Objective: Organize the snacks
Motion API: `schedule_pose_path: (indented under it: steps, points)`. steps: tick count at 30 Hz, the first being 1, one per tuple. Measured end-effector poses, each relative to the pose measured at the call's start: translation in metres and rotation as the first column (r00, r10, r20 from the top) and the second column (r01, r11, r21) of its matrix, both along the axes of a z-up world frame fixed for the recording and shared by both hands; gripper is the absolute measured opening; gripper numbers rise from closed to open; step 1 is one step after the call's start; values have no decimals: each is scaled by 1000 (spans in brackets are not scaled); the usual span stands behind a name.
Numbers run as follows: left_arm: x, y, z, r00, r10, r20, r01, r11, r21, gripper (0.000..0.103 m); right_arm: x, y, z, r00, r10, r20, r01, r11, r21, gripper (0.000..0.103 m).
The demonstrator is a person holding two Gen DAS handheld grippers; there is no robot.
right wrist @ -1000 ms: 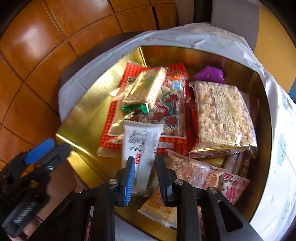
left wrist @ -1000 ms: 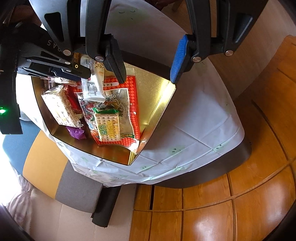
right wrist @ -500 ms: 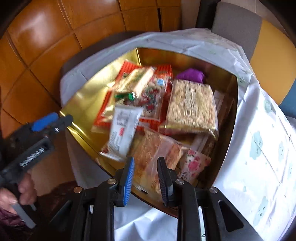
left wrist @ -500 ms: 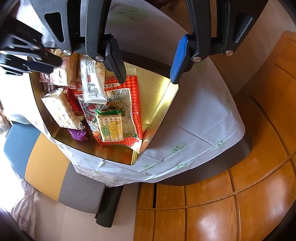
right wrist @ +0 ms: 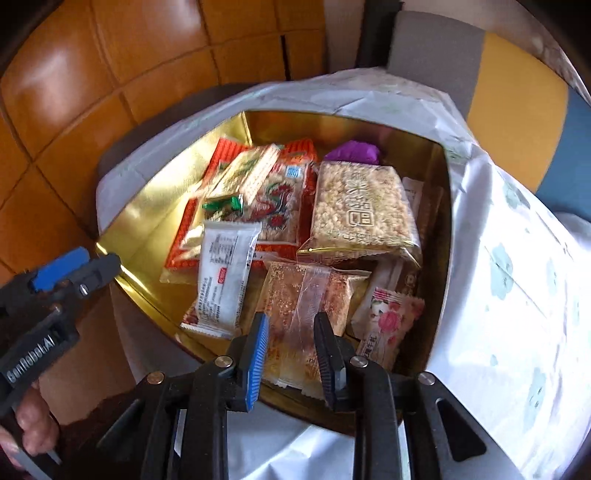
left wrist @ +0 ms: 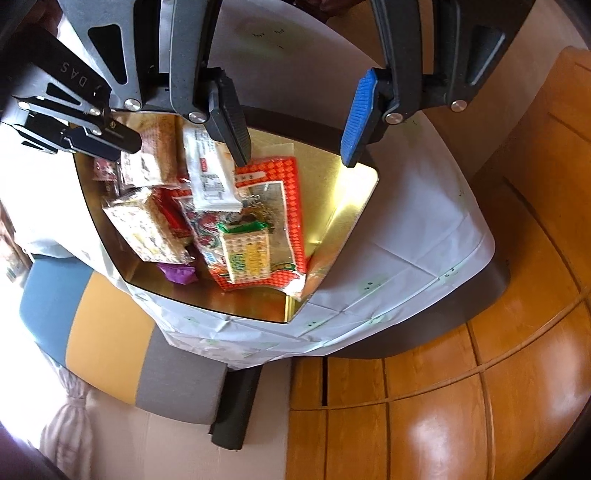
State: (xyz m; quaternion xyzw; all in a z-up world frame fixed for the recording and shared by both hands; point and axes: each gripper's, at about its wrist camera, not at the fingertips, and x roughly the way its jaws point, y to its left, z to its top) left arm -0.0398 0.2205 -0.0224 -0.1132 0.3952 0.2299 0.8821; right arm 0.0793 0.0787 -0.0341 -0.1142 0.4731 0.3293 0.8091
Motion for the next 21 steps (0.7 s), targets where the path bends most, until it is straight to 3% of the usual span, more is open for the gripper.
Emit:
schedule_pose_path:
  steps: [4, 13, 21]
  points:
    - [-3, -8, 4, 1000, -17, 20, 17, 1000, 7, 53, -6, -10, 0, 996, -92, 20, 91, 995, 33, 29]
    - [-5, -37, 9, 996, -69, 50, 67, 997, 45, 56, -29, -41, 15, 958, -237, 161, 229, 971, 64, 34]
    - [-4, -61, 11, 990, -131, 60, 128, 990, 57, 61, -38, -68, 16, 932, -317, 175, 311, 948, 63, 35]
